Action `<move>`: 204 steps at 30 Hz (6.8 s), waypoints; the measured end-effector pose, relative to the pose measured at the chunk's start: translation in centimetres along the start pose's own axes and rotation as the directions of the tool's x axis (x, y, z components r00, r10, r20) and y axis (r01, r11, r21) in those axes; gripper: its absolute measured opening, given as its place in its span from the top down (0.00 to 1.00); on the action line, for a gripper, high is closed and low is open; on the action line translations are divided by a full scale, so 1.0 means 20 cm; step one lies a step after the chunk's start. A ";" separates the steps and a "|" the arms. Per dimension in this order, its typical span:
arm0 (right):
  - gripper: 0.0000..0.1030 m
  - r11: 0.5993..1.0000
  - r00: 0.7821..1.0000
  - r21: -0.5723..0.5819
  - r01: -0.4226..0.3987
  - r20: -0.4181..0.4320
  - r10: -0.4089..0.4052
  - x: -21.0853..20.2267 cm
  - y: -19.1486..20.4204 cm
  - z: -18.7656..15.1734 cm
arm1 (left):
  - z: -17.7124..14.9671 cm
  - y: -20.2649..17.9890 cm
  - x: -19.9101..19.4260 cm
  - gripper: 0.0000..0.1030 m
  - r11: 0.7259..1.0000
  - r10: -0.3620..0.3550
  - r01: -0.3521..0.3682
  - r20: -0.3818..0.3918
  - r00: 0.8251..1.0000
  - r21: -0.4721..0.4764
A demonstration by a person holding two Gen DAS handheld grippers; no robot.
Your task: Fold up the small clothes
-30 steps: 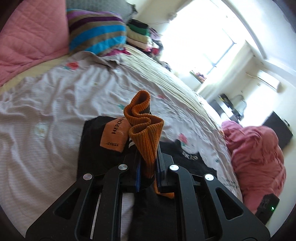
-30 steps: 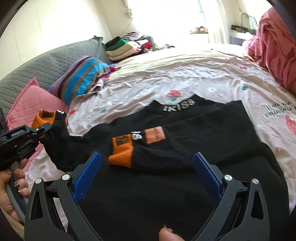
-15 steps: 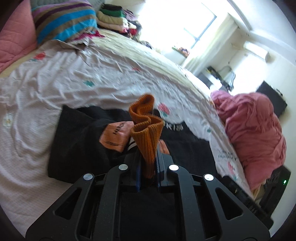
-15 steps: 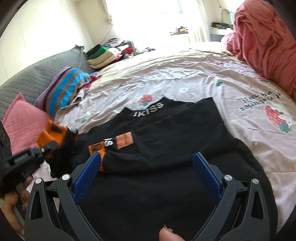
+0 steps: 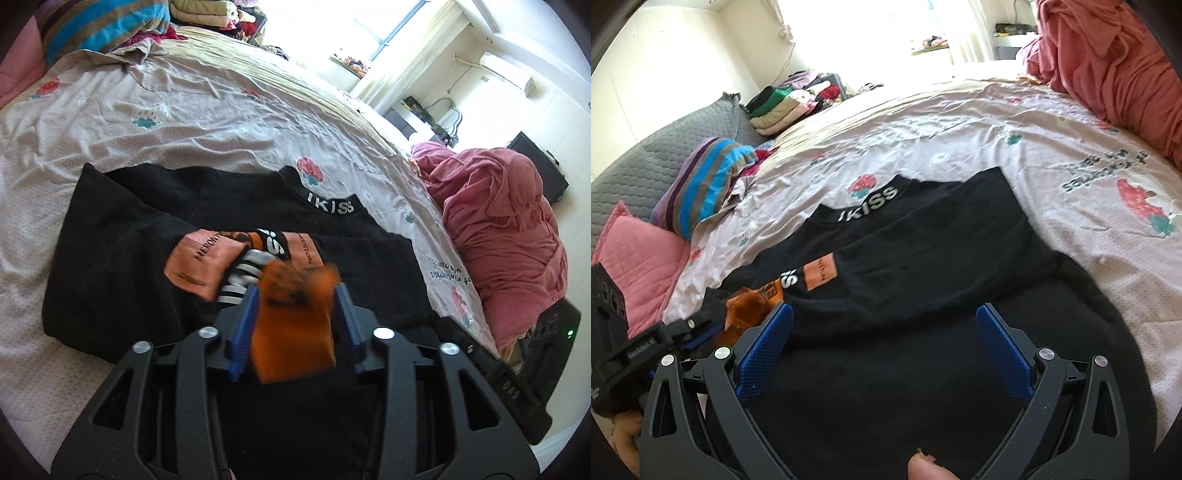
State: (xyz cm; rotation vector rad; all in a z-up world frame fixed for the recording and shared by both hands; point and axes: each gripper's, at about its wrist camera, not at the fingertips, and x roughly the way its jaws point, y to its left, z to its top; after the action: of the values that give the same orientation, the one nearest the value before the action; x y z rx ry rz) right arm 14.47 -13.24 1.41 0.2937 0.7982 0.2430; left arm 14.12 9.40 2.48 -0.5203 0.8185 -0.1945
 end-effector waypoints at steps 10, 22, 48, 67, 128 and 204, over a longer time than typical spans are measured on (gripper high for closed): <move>0.04 0.987 0.972 -0.044 -0.156 -0.184 0.146 0.22 0.23 -0.09 | 0.06 0.10 -0.07 0.22 0.991 0.127 -0.124 0.058 0.990 -0.054; 0.44 0.975 0.934 -0.007 -0.220 -0.289 0.209 0.44 0.43 -0.12 | 0.11 0.33 -0.19 0.09 0.956 0.236 -0.214 0.096 0.967 -0.199; 0.94 0.929 0.973 -0.322 -0.182 0.075 0.216 -0.04 0.43 0.38 | 0.19 0.39 -0.30 0.09 0.937 0.303 -0.264 0.158 0.940 -0.228; 0.94 0.966 0.986 -0.258 -0.007 0.160 0.050 -0.04 0.02 0.44 | 0.20 0.13 -0.04 0.26 0.959 0.279 -0.282 0.113 0.954 0.012; 0.63 0.943 0.968 -0.328 0.052 -0.216 -0.129 0.42 -0.02 0.05 | 0.01 0.02 0.31 0.67 0.964 0.219 -0.186 -0.172 0.960 0.188; 0.08 0.962 0.999 -0.273 0.009 -0.036 -0.020 0.05 0.02 0.11 | 0.01 -0.11 -0.03 0.09 0.931 0.290 -0.286 0.016 0.957 0.226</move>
State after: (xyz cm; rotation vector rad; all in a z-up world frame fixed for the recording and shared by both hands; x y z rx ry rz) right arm 16.60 -12.95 2.33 0.0228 0.7933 0.3421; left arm 13.99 7.79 4.03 -0.1796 0.8670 -0.0201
